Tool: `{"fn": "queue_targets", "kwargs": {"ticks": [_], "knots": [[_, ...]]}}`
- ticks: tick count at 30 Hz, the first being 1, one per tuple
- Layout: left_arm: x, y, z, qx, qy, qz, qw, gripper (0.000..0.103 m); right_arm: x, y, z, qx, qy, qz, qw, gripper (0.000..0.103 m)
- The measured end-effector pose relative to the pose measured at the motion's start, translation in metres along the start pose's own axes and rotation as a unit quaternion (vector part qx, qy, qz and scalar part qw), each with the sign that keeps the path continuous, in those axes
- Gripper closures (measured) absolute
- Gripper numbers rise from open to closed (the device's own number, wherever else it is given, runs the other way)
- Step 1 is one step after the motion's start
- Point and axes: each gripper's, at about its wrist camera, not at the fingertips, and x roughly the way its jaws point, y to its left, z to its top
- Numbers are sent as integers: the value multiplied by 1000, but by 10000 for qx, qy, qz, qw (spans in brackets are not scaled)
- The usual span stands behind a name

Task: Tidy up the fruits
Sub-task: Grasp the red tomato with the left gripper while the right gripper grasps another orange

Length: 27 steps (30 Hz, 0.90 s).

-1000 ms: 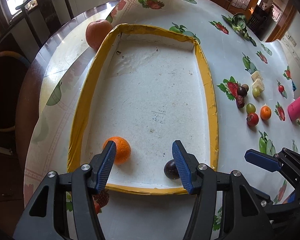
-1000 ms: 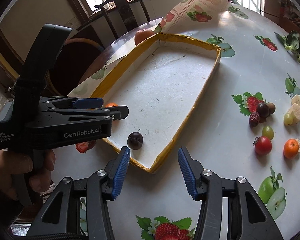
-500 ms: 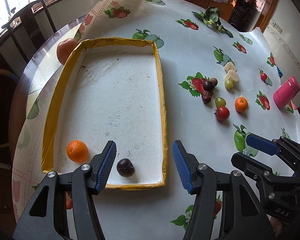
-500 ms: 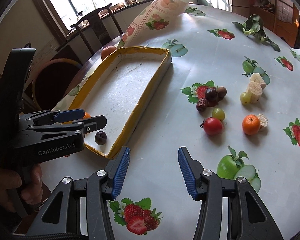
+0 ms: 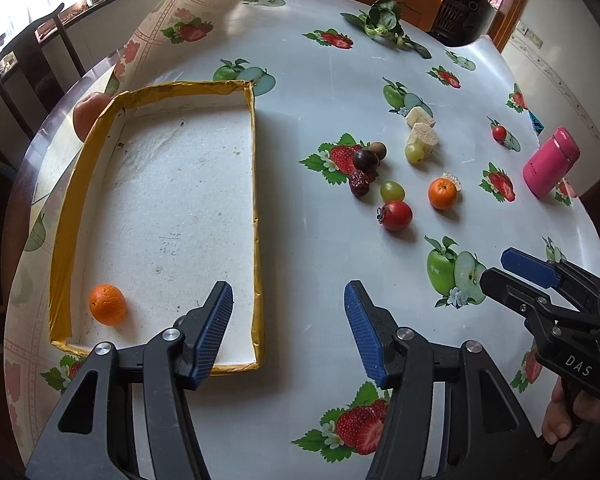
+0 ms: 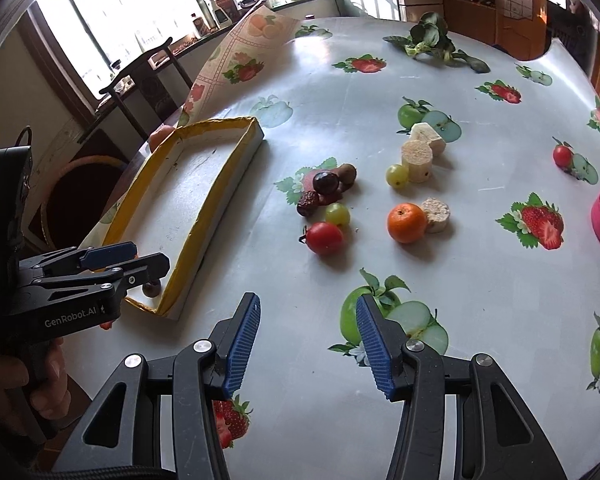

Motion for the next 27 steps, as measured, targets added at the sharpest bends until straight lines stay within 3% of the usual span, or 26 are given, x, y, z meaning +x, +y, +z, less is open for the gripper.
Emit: {"fn": "queue_targets", "kwargs": {"ticks": [11, 27], "knots": [[5, -37, 7, 240, 26, -302, 9993, 46, -9, -37, -6, 331, -98, -243, 9991, 51], [35, -69, 23, 287, 90, -500, 9983, 46, 6, -58, 0, 592, -122, -479, 9970, 52]]}}
